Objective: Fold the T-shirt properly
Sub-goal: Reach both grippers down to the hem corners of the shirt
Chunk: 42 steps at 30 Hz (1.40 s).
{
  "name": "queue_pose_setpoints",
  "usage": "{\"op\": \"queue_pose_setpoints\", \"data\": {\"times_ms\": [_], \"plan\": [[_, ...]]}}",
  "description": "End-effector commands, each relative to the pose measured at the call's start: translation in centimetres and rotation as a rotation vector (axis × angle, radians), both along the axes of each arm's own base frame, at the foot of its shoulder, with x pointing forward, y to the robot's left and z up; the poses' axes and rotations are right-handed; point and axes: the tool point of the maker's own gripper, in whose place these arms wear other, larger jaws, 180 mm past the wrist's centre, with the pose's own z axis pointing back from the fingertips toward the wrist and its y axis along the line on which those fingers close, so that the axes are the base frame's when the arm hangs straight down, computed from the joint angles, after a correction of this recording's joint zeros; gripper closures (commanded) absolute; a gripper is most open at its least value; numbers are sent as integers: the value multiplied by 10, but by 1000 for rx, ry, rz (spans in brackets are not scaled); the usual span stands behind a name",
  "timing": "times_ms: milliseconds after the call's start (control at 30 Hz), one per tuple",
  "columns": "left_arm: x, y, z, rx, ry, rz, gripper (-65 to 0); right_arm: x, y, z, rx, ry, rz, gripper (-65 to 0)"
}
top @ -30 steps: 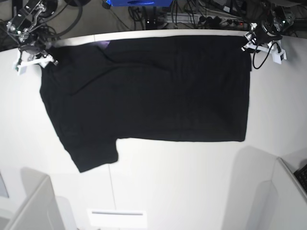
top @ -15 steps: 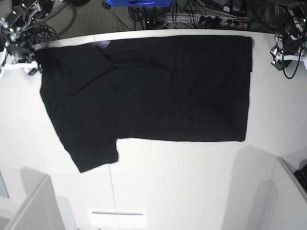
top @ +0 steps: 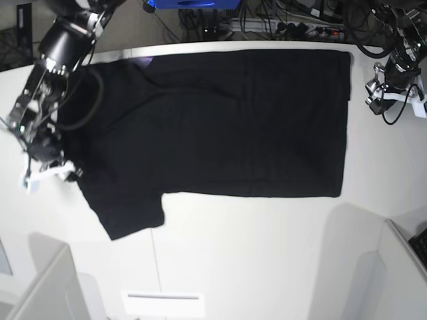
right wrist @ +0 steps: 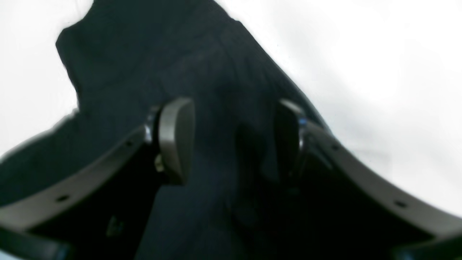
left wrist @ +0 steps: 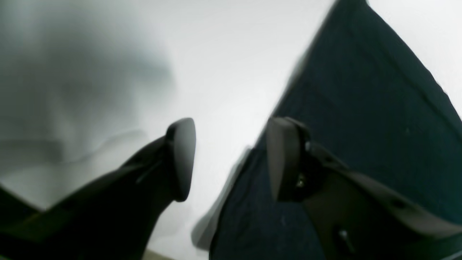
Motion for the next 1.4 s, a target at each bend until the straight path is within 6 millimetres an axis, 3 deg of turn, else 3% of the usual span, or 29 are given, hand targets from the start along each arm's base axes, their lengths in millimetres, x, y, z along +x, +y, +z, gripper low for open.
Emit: {"op": "queue_pose_setpoints", "data": {"times_ms": [0, 100, 200, 333, 467, 600, 933, 1233, 1367], "plan": [[7, 2, 11, 29, -29, -26, -362, 22, -3, 17, -18, -54, 15, -353], [8, 3, 12, 32, -31, -23, -479, 53, -3, 16, -45, -79, 46, -422], [8, 3, 12, 32, -31, -23, -550, 84, -3, 10, -86, -97, 81, -456], [7, 4, 11, 32, -30, -23, -546, 112, -3, 0, -124, -80, 119, -455], [5, 5, 8, 28, -20, -18, -546, 127, -4, -6, -116, -77, 96, -453], [5, 5, 8, 27, -20, -16, -546, 129, -1, -6, -67, -83, 62, -452], [11, 4, 11, 24, -39, -16, -546, 119, 14, -43, -113, -26, 108, -453], [14, 5, 12, 23, -48, -11, -546, 114, 27, -59, -173, 32, 193, -450], [23, 5, 17, 23, -73, -11, -546, 112, 32, -62, -197, 44, 228, -351]]}}
